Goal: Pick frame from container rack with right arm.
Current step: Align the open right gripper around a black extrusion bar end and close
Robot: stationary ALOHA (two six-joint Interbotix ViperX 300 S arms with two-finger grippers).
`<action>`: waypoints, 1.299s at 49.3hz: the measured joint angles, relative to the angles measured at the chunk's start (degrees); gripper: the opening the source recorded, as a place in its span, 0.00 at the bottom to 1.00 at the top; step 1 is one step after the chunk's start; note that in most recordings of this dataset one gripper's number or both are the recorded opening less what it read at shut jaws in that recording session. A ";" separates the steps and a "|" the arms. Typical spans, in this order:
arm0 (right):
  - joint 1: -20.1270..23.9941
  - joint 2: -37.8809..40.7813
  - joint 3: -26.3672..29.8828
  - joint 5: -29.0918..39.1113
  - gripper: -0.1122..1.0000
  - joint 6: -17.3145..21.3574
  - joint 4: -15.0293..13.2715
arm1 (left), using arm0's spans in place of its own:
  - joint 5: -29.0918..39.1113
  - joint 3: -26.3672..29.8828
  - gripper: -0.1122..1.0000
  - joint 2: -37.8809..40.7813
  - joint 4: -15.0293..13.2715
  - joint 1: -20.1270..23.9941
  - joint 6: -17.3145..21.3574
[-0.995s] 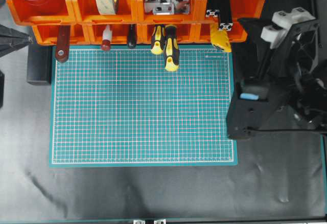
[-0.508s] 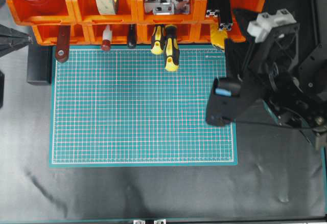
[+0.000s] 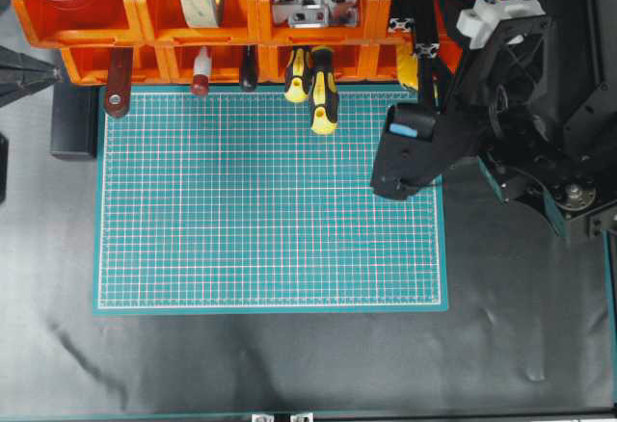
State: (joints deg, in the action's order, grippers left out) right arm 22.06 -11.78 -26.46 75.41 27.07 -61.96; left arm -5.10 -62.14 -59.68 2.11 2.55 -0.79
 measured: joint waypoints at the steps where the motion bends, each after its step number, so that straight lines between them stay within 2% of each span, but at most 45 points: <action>1: 0.00 -0.09 -0.09 -0.09 0.84 0.00 0.00 | 0.00 0.00 0.10 0.00 0.00 0.00 0.00; 23: -0.62 0.26 -0.26 -0.70 0.84 0.18 -0.79 | 0.00 0.00 0.10 -0.26 0.00 0.00 -0.09; 36: -0.62 0.44 -0.18 -0.79 0.82 0.09 -1.05 | 0.00 0.00 0.10 -0.53 0.00 -0.09 -1.58; 42: -0.53 0.53 -0.18 -0.70 0.75 0.09 -1.05 | 0.00 0.00 0.10 -0.53 0.00 0.00 -1.58; 50: -0.09 0.62 -0.44 -0.79 0.51 0.18 -0.97 | 0.00 0.00 0.10 -0.70 0.00 0.00 -1.58; 64: 0.79 0.62 -0.35 0.70 0.51 0.18 -0.97 | 0.00 0.26 0.10 -1.41 0.00 -0.09 -1.58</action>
State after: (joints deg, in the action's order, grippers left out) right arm 22.85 -11.16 -26.81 76.11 27.25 -62.93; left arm -5.10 -61.88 -61.08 2.11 2.46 -2.37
